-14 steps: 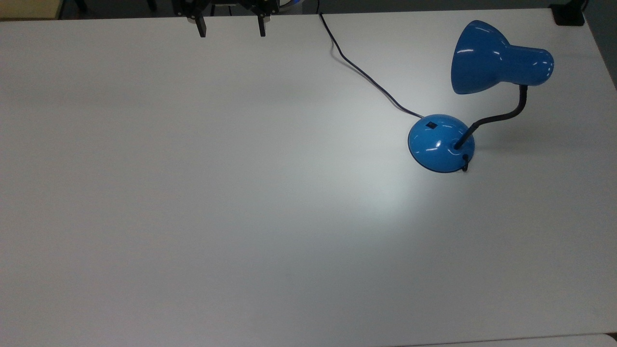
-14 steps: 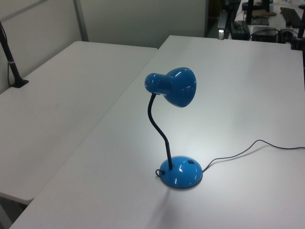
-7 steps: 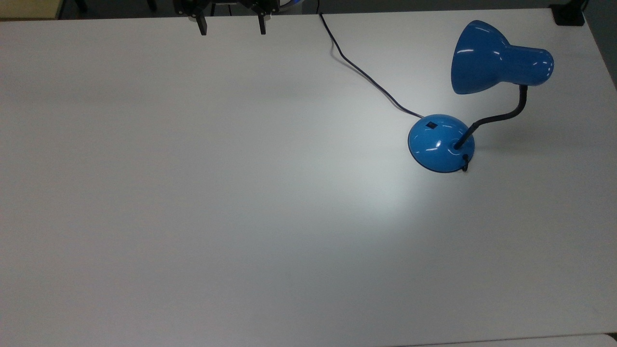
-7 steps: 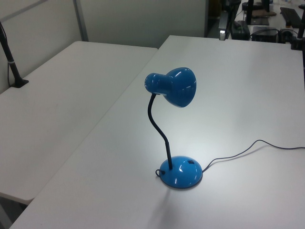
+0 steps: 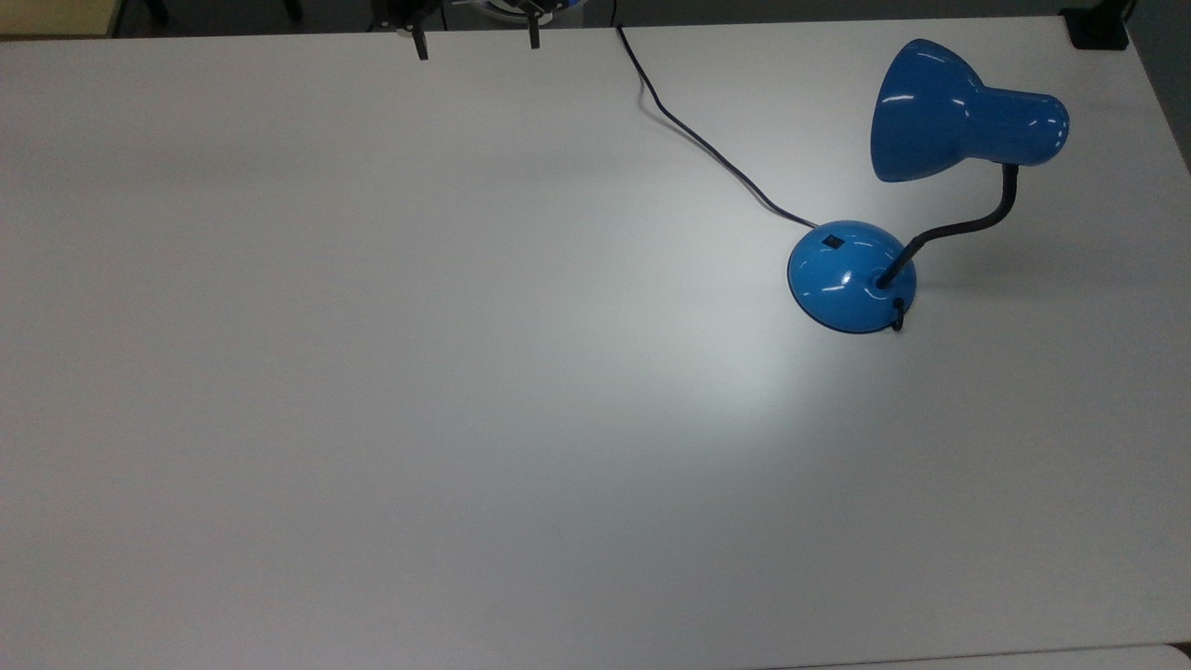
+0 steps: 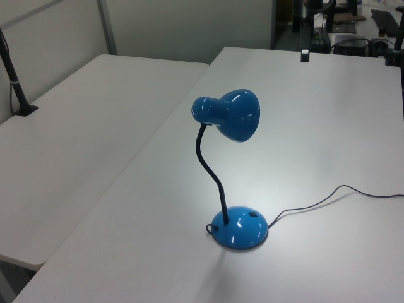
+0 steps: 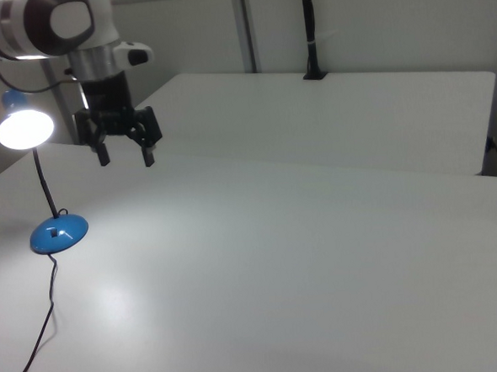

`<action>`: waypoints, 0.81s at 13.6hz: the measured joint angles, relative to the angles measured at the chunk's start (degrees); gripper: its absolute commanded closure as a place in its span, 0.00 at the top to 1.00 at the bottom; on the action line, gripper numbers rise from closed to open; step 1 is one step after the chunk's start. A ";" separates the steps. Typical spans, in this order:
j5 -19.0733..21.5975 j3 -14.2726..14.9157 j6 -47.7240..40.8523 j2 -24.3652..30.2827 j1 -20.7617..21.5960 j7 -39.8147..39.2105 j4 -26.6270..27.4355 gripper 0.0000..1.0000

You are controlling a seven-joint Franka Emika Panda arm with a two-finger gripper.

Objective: Turn off the lamp
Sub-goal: 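Move the gripper over the blue lamp base toward its switch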

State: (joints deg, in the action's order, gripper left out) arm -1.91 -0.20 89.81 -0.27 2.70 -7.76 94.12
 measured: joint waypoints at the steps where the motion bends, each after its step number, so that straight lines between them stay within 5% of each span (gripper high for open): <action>1: -1.02 -0.10 -1.42 -0.18 1.73 0.00 0.04 0.94; 3: -1.77 -0.28 -2.61 -1.12 5.90 1.76 0.67 0.75; 7: -1.19 -0.66 -2.60 -3.87 10.78 7.64 1.96 0.09; 8: -0.27 -0.69 -2.29 -4.54 11.80 10.41 2.07 0.00; 11: 1.83 -0.80 2.32 -6.33 15.12 21.96 2.97 0.00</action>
State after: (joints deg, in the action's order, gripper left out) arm -0.08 -1.00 92.13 -6.61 17.82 14.21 97.09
